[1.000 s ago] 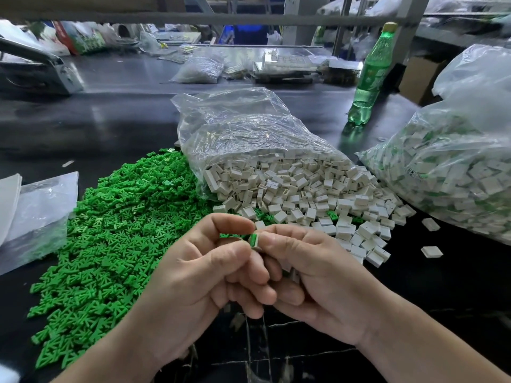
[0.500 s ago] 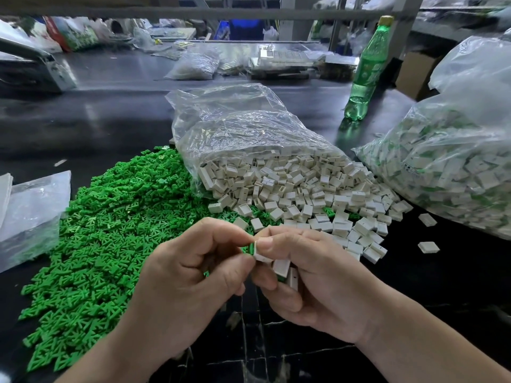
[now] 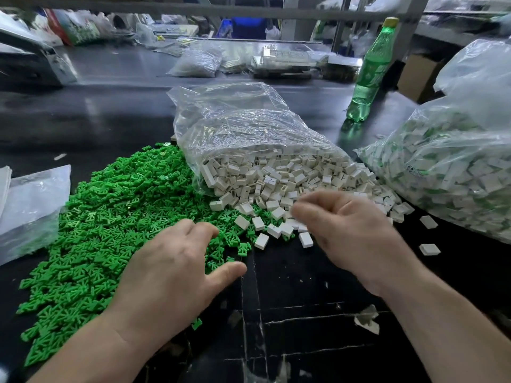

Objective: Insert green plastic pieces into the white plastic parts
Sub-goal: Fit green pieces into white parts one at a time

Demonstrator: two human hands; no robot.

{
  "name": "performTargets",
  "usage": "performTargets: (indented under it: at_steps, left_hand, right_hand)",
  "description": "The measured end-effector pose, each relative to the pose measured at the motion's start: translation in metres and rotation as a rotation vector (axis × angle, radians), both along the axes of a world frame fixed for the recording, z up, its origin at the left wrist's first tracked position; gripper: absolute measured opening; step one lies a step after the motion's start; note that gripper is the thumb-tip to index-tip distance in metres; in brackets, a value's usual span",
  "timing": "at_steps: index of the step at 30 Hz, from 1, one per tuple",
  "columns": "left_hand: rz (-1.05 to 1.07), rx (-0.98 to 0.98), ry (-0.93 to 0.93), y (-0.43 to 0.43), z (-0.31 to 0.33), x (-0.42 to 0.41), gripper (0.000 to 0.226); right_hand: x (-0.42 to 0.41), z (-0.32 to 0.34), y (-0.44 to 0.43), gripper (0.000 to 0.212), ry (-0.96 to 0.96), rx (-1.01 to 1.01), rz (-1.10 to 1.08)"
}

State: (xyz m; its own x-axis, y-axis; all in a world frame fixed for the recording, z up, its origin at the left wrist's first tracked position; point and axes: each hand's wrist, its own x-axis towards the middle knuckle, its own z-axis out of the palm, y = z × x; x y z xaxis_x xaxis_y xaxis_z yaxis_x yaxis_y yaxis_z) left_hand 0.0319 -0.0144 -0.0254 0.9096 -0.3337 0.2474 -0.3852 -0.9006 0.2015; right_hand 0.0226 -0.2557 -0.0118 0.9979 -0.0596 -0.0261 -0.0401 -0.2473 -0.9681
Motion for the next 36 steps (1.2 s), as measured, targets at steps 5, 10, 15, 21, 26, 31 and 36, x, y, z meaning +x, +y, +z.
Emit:
performTargets:
  at_steps: [5, 10, 15, 21, 26, 31, 36]
  left_hand:
    - [-0.011, 0.140, 0.034, -0.008, -0.003, -0.001, 0.077]
    - [-0.110, 0.146, -0.068, -0.008, -0.007, 0.001, 0.058]
    - [-0.216, 0.050, -0.072, -0.010, -0.012, 0.005, 0.028]
    - [-0.266, 0.009, -0.115, -0.009, -0.016, 0.009, 0.010]
    - [-0.254, -0.055, -0.169, -0.012, -0.016, 0.010, 0.019]
    - [-0.109, -0.459, -0.013, -0.012, -0.011, 0.006, 0.018]
    - [-0.119, -1.046, 0.402, -0.013, -0.006, 0.001, 0.014]
  right_hand:
    - [0.001, -0.018, 0.019, 0.055, -0.062, -0.945, 0.083]
    - [0.011, -0.024, 0.023, 0.050, -0.105, -1.146, 0.091]
    - [0.013, -0.029, 0.028, 0.023, -0.168, -1.151, 0.132]
    - [0.009, -0.027, 0.027, 0.029, -0.211, -1.081, 0.161]
    - [0.011, -0.028, 0.031, 0.032, -0.242, -1.117, 0.169]
    - [0.010, -0.032, 0.026, 0.022, -0.198, -0.968, 0.151]
    - [0.005, -0.025, 0.019, 0.009, 0.025, -0.288, 0.173]
